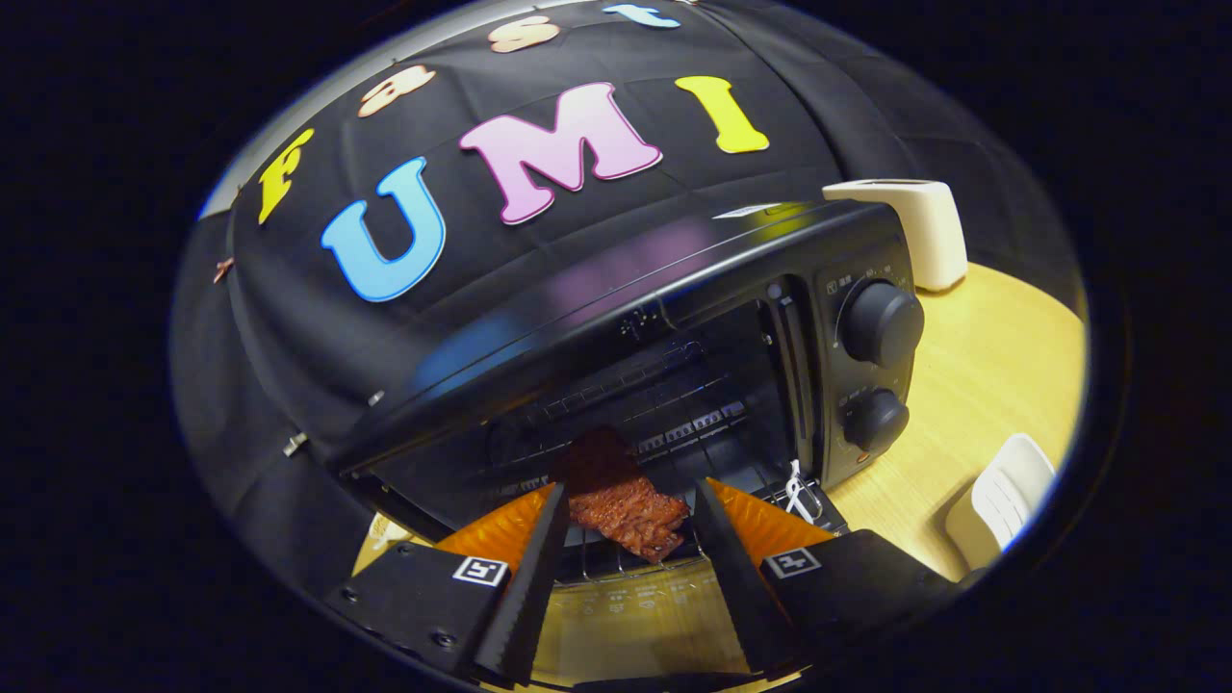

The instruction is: Open the toaster oven, put the food inside, and close the toaster oven door.

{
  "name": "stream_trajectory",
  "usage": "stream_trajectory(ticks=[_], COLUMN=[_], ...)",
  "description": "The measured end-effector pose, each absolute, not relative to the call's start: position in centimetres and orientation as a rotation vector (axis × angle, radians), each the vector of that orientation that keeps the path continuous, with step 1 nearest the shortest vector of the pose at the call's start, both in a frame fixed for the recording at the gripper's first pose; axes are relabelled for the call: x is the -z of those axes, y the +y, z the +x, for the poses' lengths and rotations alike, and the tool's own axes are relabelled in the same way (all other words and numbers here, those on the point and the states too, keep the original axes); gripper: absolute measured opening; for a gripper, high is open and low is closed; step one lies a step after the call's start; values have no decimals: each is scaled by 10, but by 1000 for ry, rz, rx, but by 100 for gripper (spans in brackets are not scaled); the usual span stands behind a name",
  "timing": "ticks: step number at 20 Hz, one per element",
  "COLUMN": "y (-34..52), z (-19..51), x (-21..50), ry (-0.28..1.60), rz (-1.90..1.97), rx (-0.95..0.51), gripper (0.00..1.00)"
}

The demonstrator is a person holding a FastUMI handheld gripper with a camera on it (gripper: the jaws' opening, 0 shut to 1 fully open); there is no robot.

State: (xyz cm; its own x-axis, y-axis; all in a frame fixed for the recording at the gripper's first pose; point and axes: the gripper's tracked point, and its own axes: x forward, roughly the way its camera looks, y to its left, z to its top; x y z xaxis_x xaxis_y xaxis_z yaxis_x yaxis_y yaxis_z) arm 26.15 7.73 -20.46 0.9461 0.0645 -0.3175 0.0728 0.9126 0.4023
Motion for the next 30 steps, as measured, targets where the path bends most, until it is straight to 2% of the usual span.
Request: stream_trajectory(ticks=[2, 3, 10, 14, 22, 30], y=[79, 81, 82, 84, 100, 98], z=[255, 250, 194, 157, 75, 67], x=[200, 200, 163, 165, 210, 266], ry=[329, 336, 335, 388, 597, 747], rz=[364, 342, 127, -11, -23, 10], rx=[-14, -22, -68, -91, -156, -91], gripper=[88, 99, 98, 98, 100, 100])
